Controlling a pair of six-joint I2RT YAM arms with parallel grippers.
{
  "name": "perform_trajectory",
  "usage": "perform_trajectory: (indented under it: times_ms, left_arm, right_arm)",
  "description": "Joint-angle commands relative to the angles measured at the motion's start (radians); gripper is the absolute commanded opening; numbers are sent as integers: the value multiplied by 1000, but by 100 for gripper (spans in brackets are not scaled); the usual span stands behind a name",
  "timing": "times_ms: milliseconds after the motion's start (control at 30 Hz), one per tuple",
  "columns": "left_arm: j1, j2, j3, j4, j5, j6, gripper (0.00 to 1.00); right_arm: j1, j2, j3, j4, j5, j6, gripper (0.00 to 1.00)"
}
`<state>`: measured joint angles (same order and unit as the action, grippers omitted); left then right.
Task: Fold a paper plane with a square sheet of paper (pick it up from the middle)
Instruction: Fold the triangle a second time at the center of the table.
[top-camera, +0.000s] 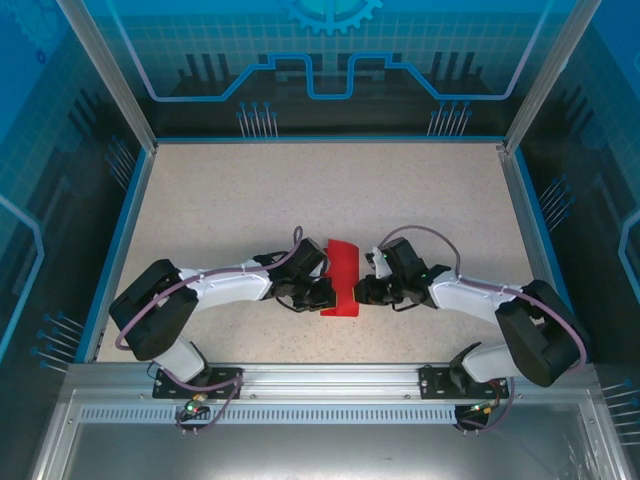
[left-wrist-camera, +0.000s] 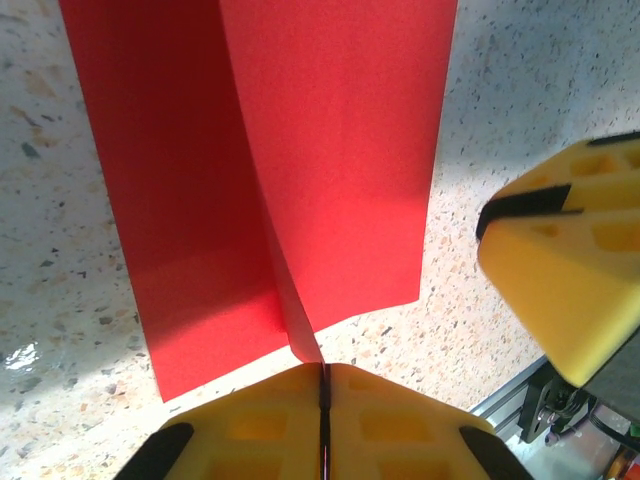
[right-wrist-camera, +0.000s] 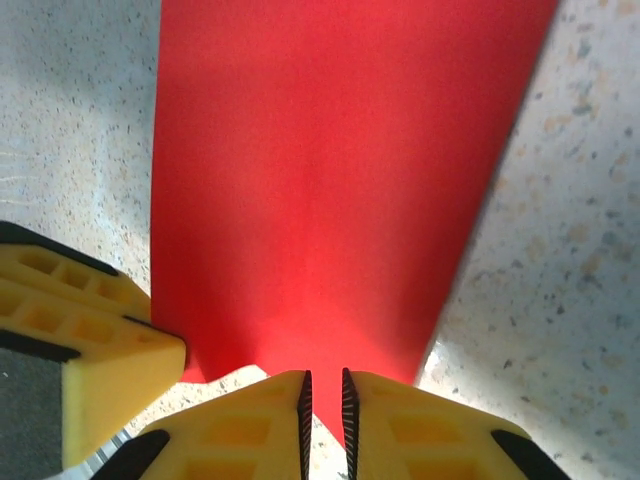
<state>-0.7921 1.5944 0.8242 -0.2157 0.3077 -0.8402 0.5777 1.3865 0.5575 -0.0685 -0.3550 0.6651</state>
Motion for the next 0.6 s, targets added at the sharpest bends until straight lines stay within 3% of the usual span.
perform_trajectory:
  times_ms: [0, 567]
  left_arm:
    - [5, 6, 29, -31, 22, -16, 10]
    - [26, 38, 58, 6, 54, -32, 13]
  right_arm:
    - [-22, 26, 45, -20, -4, -37, 19]
    - [-31, 176, 120, -5, 30, -112, 19]
